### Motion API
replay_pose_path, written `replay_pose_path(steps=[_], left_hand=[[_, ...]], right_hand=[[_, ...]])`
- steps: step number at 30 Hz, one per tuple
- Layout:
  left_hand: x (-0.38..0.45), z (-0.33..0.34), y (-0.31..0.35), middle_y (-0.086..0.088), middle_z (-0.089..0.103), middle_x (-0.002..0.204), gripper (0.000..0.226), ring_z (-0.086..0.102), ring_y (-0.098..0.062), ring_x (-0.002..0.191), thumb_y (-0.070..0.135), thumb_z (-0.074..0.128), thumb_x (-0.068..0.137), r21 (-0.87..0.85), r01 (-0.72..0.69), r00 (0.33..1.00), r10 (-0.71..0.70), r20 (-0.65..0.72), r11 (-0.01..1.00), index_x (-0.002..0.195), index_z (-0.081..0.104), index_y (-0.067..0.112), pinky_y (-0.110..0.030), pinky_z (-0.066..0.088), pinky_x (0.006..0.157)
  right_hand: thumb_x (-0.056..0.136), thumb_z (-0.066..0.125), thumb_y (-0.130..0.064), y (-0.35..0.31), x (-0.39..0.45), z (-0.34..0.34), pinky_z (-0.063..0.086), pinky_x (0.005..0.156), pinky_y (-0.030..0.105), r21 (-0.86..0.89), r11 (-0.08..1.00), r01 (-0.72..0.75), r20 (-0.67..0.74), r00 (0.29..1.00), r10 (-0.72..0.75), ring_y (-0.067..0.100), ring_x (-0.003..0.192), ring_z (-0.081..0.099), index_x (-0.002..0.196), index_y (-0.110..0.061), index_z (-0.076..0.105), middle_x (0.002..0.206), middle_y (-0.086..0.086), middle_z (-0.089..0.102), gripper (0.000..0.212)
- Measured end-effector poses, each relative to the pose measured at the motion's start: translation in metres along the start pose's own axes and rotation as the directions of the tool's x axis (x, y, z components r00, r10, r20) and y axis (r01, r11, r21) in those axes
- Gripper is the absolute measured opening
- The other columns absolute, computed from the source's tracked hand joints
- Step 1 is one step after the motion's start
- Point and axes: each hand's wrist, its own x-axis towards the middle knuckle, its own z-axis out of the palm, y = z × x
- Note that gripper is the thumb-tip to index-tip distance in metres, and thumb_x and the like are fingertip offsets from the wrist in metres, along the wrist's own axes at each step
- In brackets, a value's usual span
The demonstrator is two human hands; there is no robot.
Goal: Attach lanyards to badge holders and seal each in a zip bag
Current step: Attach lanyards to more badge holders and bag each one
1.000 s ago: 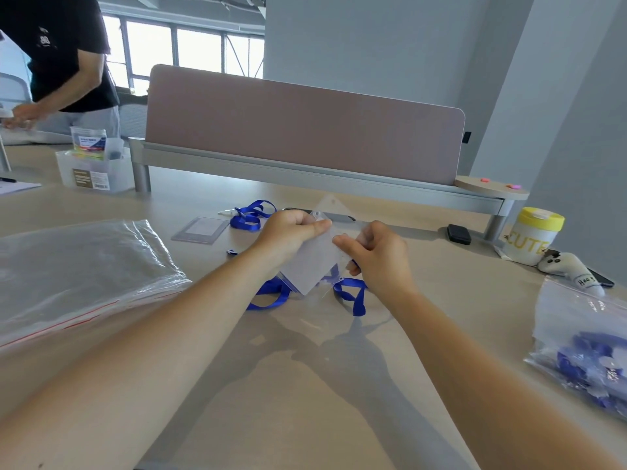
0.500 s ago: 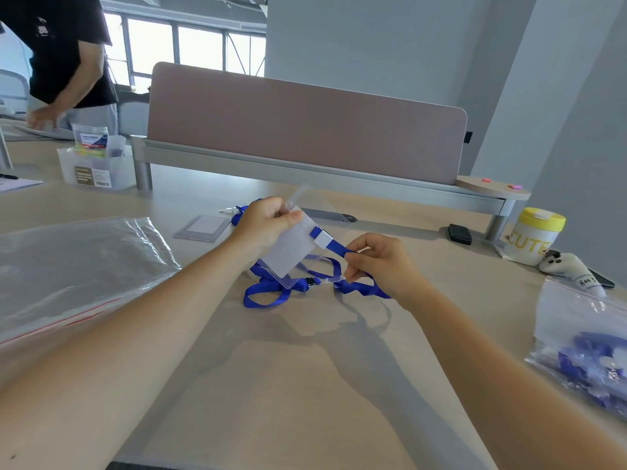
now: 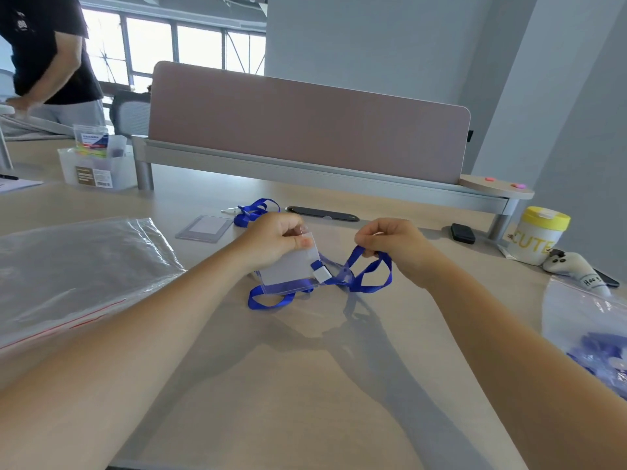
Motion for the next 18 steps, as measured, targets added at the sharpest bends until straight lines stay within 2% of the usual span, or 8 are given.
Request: replay_pose_path(steps=[4, 8, 11, 13, 16, 18], left_hand=[[0.003, 0.009, 0.000, 0.014, 0.049, 0.071, 0.027, 0.047, -0.016, 0.085, 0.022, 0.057, 0.087, 0.158, -0.002, 0.999, -0.006, 0.049, 0.988, 0.064, 0.046, 0.029, -0.029, 0.034, 0.074], [0.005, 0.012, -0.001, 0.017, 0.047, 0.069, 0.017, 0.044, -0.020, 0.094, 0.027, 0.058, 0.086, 0.262, -0.040, 0.996, 0.018, 0.086, 0.964, 0.072, 0.049, 0.029, -0.032, 0.032, 0.082], [0.004, 0.013, 0.005, 0.018, 0.044, 0.066, 0.012, 0.038, -0.019, 0.093, 0.030, 0.056, 0.087, 0.404, -0.094, 0.993, 0.055, 0.108, 0.910, 0.085, 0.059, 0.019, -0.027, 0.021, 0.080], [0.004, 0.015, 0.008, 0.019, 0.050, 0.076, 0.018, 0.035, -0.023, 0.104, 0.032, 0.054, 0.088, 0.460, -0.113, 0.991, 0.066, 0.117, 0.881, 0.093, 0.061, 0.017, -0.027, 0.020, 0.081], [0.001, 0.020, 0.015, 0.003, 0.062, 0.104, 0.019, 0.031, -0.028, 0.115, 0.033, 0.050, 0.090, 0.553, -0.137, 0.986, 0.062, 0.153, 0.822, 0.096, 0.059, 0.017, -0.027, 0.019, 0.081], [0.000, 0.021, 0.018, -0.002, 0.062, 0.111, 0.026, 0.032, -0.029, 0.116, 0.032, 0.047, 0.092, 0.620, -0.138, 0.985, 0.045, 0.164, 0.772, 0.105, 0.059, 0.015, -0.026, 0.016, 0.077]], right_hand=[[0.087, 0.050, 0.002, -0.004, 0.005, 0.002, 0.047, 0.058, 0.016, 0.172, 0.985, 0.000, 0.016, 1.000, -0.003, 0.013, 0.058, 0.051, 0.073, -0.012, 0.056, 0.067, 0.005, 0.056, 0.021], [0.081, 0.061, -0.003, -0.011, 0.007, 0.004, 0.041, 0.044, 0.013, 0.040, 0.999, -0.008, -0.036, 0.999, 0.010, 0.012, 0.050, 0.043, 0.069, -0.013, 0.052, 0.064, 0.004, 0.057, 0.019], [0.078, 0.067, -0.006, -0.014, 0.008, 0.007, 0.039, 0.044, 0.015, -0.019, 1.000, -0.001, -0.057, 0.998, 0.000, 0.012, 0.048, 0.041, 0.062, -0.013, 0.047, 0.058, 0.003, 0.057, 0.026], [0.077, 0.067, -0.007, -0.013, 0.008, 0.011, 0.039, 0.048, 0.018, -0.002, 1.000, 0.003, -0.070, 0.998, -0.003, 0.012, 0.048, 0.040, 0.060, -0.013, 0.046, 0.057, 0.004, 0.056, 0.028], [0.078, 0.065, -0.005, -0.012, 0.008, 0.014, 0.037, 0.051, 0.022, 0.050, 0.999, 0.008, -0.084, 0.996, -0.004, 0.014, 0.049, 0.038, 0.062, -0.012, 0.048, 0.059, 0.005, 0.057, 0.024], [0.080, 0.062, -0.001, -0.014, 0.007, 0.014, 0.036, 0.051, 0.022, 0.066, 0.997, 0.026, -0.064, 0.998, -0.021, 0.014, 0.049, 0.037, 0.064, -0.012, 0.049, 0.061, 0.005, 0.058, 0.023]])
